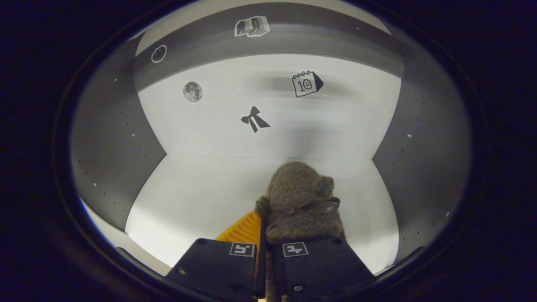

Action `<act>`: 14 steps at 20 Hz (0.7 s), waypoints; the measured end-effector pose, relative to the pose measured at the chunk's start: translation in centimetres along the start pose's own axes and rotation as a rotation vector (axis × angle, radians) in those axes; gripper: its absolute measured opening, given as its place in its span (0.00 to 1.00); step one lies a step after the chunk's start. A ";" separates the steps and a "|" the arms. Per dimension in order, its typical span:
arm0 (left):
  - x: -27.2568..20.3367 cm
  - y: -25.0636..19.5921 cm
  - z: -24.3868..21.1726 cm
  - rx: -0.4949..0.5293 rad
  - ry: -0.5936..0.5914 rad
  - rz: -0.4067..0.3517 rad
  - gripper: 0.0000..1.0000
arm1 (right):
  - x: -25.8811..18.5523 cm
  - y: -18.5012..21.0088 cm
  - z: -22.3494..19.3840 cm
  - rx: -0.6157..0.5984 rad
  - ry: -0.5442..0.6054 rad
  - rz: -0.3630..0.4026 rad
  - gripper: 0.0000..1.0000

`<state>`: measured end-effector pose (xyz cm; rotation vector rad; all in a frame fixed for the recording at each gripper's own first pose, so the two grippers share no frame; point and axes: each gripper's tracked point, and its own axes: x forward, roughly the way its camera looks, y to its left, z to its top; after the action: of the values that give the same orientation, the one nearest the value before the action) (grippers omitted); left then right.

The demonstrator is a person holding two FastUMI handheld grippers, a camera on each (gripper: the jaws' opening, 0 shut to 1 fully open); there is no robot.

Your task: Grab one shoe with the right hand and put it into the shoe cabinet, grab the other shoe with the left hand and put it into the shoe cabinet; then close the right door with the right hand and the left door with the left hand.

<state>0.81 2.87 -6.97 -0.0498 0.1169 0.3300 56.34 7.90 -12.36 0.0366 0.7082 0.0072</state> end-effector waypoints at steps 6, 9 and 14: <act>-0.4 1.0 0.7 -0.017 -0.011 0.001 0.95 | -2.3 0.2 0.1 0.000 -0.035 0.030 0.51; -1.0 1.7 0.4 -0.015 -0.005 -0.002 0.95 | -4.3 0.2 0.1 -0.004 -0.072 0.032 0.67; -2.1 2.6 0.2 -0.021 -0.004 -0.029 0.96 | -7.7 0.0 -0.2 -0.006 -0.139 0.034 0.84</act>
<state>-1.95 4.65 -6.55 -0.0712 0.1084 0.3024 50.36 7.77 -7.50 0.0427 0.5681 0.0393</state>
